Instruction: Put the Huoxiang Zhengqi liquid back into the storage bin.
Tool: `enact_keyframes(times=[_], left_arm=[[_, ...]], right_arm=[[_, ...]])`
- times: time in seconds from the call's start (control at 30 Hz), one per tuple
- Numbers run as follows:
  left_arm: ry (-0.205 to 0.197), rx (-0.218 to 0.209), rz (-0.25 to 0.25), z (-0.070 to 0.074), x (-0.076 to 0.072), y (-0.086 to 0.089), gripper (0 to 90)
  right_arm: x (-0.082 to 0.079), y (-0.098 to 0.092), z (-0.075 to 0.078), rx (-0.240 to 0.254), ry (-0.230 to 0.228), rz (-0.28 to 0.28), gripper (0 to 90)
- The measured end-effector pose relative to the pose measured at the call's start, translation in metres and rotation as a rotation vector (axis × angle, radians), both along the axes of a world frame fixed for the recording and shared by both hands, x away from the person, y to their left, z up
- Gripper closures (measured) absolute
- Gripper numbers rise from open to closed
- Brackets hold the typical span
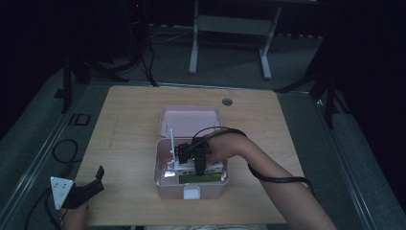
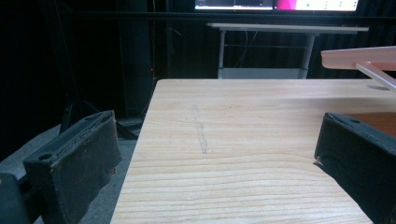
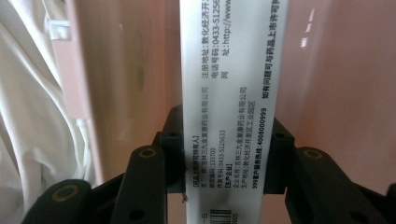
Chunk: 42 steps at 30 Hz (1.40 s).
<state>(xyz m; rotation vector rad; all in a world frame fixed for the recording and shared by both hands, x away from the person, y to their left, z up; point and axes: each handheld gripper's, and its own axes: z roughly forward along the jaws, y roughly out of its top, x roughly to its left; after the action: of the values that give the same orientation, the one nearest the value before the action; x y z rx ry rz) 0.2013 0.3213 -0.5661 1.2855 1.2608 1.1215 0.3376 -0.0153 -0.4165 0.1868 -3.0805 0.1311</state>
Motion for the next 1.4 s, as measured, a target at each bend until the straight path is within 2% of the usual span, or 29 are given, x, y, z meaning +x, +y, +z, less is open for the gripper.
enact_keyframes(times=[0.13,0.47,0.6,0.73,0.9,1.0,1.07,1.1,1.13,1.17,1.2,1.23,1.27,1.3,1.33,1.37,1.4], left_arm=[[0.001,0.001,-0.001,0.000,0.000,0.000,0.2],[0.000,0.001,-0.002,0.000,0.000,0.000,0.2],[0.001,0.001,-0.003,0.000,0.000,0.000,0.2],[0.001,0.001,-0.003,0.000,0.000,0.000,0.2],[0.002,0.002,-0.002,0.000,0.000,0.000,0.2],[0.001,0.001,-0.002,0.000,0.000,0.000,0.2],[0.001,0.002,-0.002,0.000,0.000,0.000,0.2],[0.001,0.002,-0.002,0.000,0.000,0.000,0.2],[0.001,0.002,-0.002,0.000,0.000,0.000,0.2],[0.001,0.002,-0.002,0.000,0.000,0.000,0.2],[0.000,0.000,-0.002,0.000,0.000,0.000,0.2],[0.000,0.000,-0.002,0.000,0.000,0.000,0.2],[0.000,0.000,-0.002,0.000,0.000,0.000,0.2],[0.000,0.000,-0.002,0.000,0.000,0.000,0.2],[-0.002,-0.001,-0.001,0.000,0.000,0.000,0.2],[0.000,0.002,-0.001,0.000,0.000,0.000,0.2],[-0.001,0.000,-0.001,0.000,0.000,0.000,0.2]], right_arm=[[0.001,-0.001,-0.014,-0.011,0.005,0.004,61.5],[0.001,-0.003,-0.034,-0.025,-0.008,-0.002,61.5],[0.001,-0.005,-0.041,-0.025,0.002,-0.004,61.5],[0.001,-0.007,-0.047,-0.019,0.012,-0.008,61.4],[0.001,-0.008,-0.047,-0.008,0.014,-0.008,61.0],[0.000,-0.008,-0.044,-0.007,0.025,-0.004,58.9],[0.000,-0.009,-0.032,0.017,0.025,-0.011,56.0],[0.000,-0.009,-0.032,0.017,0.025,-0.011,56.0],[0.000,-0.010,-0.023,0.025,0.010,-0.012,53.3],[0.000,-0.010,-0.023,0.025,0.010,-0.012,53.3],[0.000,-0.011,-0.013,0.036,0.008,-0.010,51.6],[0.000,-0.011,-0.013,0.036,0.008,-0.010,51.6],[-0.001,-0.013,-0.002,0.058,0.008,-0.013,50.8],[-0.001,-0.013,-0.002,0.058,0.008,-0.013,50.8],[-0.002,-0.016,0.008,0.066,0.000,-0.015,49.7],[-0.002,-0.016,0.008,0.066,0.000,-0.015,49.7],[-0.003,-0.018,0.017,0.081,-0.014,-0.020,46.8]])
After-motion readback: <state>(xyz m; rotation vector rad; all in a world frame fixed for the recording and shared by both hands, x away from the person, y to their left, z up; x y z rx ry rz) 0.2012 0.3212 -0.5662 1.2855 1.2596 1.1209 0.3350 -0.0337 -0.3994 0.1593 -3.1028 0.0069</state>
